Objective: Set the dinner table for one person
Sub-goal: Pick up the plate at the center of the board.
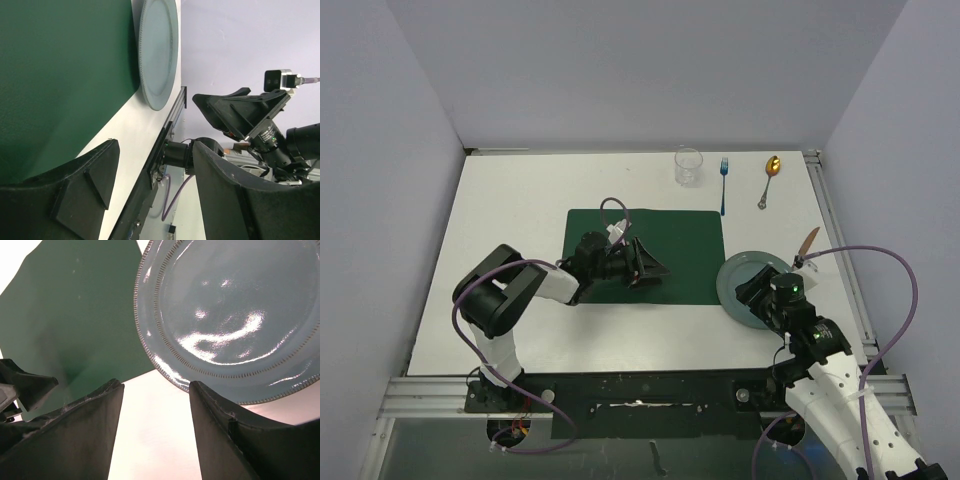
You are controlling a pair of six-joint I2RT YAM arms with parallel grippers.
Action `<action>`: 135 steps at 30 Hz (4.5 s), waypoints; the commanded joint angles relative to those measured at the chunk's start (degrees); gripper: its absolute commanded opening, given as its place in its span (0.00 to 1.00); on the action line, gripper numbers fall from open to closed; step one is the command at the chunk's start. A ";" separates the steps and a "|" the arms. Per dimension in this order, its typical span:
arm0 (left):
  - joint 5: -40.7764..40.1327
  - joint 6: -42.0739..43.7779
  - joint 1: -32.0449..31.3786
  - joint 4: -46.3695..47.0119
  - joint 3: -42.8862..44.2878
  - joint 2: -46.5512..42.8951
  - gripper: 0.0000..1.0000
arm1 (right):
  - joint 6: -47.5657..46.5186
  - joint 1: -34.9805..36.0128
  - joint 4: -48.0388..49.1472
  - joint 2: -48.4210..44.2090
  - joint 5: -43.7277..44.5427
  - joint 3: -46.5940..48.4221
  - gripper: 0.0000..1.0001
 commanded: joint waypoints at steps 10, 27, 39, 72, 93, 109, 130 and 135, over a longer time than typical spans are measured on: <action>-1.66 7.59 -2.08 -8.12 11.85 3.60 0.58 | 2.88 -0.43 -3.71 -5.37 3.53 -1.84 0.56; -0.74 12.28 -7.05 -18.89 32.35 15.67 0.58 | 10.46 -0.37 -9.82 -10.34 4.57 -6.16 0.56; -2.02 14.45 -10.46 -24.67 40.43 21.04 0.58 | 12.33 -0.32 -11.17 -9.84 6.96 -6.07 0.56; -8.09 23.38 -12.50 -39.53 48.17 20.98 0.58 | 14.41 -1.89 -2.29 14.49 17.10 -0.60 0.52; -2.40 21.24 -12.55 -33.67 49.01 25.04 0.58 | 17.66 -1.89 -13.89 3.23 18.44 0.14 0.51; 0.65 20.50 -12.50 -32.60 51.38 29.16 0.58 | 17.48 -1.89 -14.67 3.63 18.82 1.43 0.51; 3.32 19.87 -12.57 -30.37 51.43 32.74 0.30 | 18.46 -1.88 -16.54 2.82 19.64 2.36 0.51; 3.68 19.72 -12.55 -30.25 51.76 33.29 0.12 | 18.94 -1.87 -17.23 2.81 20.55 2.92 0.52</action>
